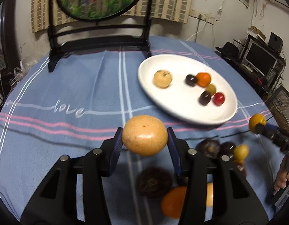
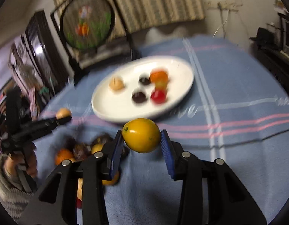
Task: Organize fruits
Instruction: 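Release the tan fruit onto the plate with the left tool while the right tool places a yellow fruit there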
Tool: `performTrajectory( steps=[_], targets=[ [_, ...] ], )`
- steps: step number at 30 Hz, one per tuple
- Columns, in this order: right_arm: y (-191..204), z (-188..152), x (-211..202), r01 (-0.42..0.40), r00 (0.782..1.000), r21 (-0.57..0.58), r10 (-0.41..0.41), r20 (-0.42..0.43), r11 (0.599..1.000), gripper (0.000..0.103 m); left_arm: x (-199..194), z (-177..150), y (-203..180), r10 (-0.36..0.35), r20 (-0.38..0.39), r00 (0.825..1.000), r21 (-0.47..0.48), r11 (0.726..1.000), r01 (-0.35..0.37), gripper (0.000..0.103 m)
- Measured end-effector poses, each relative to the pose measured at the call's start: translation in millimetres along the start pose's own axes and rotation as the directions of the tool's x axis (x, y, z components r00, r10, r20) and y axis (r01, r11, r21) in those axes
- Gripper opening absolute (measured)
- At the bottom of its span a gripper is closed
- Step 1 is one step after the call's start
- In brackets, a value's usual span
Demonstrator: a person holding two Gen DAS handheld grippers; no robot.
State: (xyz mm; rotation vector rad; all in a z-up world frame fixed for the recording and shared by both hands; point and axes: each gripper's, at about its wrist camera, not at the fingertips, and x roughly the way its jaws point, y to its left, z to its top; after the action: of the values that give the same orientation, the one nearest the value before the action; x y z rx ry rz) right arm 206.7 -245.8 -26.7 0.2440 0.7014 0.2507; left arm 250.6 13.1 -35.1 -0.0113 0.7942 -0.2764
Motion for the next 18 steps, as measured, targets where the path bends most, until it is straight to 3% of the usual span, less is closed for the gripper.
performTrajectory(
  steps=[7, 12, 15, 17, 18],
  targets=[
    [7, 58, 29, 0.032, 0.999, -0.057, -0.033, -0.021, 0.998, 0.041, 34, 42, -50, 0.017, -0.012, 1.0, 0.102, 0.995, -0.016, 0.047],
    [17, 55, 64, -0.009, 0.998, -0.074, 0.004, -0.07, 0.997, 0.041, 71, 49, -63, 0.028, -0.053, 0.998, 0.124, 0.992, -0.021, 0.048],
    [18, 50, 79, -0.006, 0.993, -0.089, -0.005, -0.121, 0.996, 0.041, 79, 54, -57, -0.03, -0.077, 0.997, 0.077, 0.996, 0.036, 0.049],
    [14, 50, 82, 0.02, 0.99, -0.095, -0.033, -0.136, 0.995, 0.042, 75, 58, -52, -0.038, -0.05, 0.998, 0.049, 0.998, 0.04, 0.073],
    [13, 50, 81, 0.026, 0.992, -0.094, -0.038, -0.124, 0.995, 0.042, 73, 61, -51, -0.032, -0.037, 0.999, 0.05, 0.998, 0.034, 0.074]
  ],
)
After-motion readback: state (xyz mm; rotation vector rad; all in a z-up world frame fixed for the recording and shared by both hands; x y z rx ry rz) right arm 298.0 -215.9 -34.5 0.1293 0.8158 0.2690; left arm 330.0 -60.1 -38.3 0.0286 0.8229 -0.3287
